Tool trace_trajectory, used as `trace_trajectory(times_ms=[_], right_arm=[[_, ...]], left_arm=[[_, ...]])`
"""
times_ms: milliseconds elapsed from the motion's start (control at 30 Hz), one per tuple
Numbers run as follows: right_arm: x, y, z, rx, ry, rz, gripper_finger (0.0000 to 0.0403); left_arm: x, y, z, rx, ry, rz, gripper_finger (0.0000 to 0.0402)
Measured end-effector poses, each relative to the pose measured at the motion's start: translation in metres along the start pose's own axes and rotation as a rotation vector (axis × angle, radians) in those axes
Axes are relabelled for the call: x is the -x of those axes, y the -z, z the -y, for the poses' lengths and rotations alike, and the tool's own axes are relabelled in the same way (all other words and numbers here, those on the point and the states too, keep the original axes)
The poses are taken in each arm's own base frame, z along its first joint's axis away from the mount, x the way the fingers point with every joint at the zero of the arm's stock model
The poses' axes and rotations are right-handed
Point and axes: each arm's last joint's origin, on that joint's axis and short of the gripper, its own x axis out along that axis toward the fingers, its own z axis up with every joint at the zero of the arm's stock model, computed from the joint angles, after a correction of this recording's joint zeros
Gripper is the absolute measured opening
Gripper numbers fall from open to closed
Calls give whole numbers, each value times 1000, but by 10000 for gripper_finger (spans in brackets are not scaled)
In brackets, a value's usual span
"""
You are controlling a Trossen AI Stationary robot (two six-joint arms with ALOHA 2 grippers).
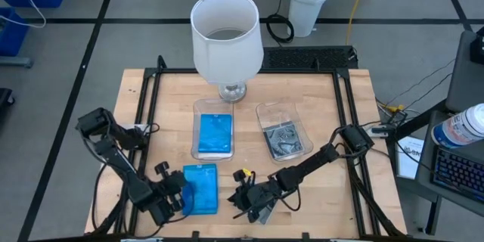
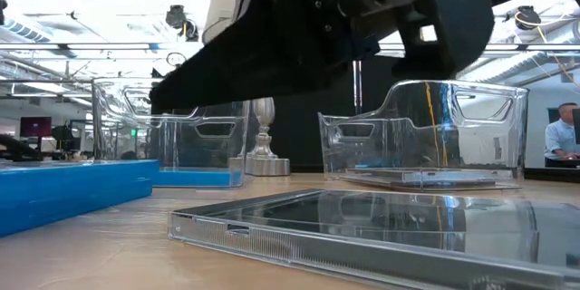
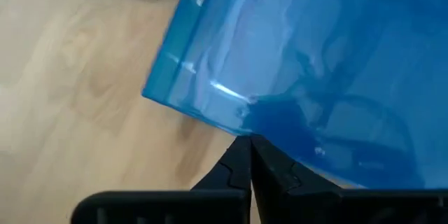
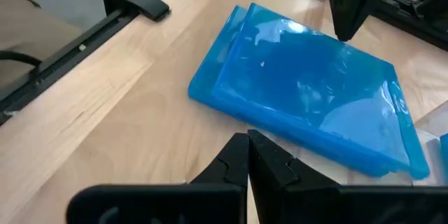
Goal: Pick & place jewel cases by type
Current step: Put the blue CD case into the left transparent bin
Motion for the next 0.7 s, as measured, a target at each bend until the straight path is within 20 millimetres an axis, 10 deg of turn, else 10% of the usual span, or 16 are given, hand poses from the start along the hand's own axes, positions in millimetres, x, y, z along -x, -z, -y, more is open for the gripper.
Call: trace_trajectory(times_ms=[700], right_arm=[[0,-1,0,-18,0,4,0]], left_arm=[[-2,-10,15,-112,142,48,4]])
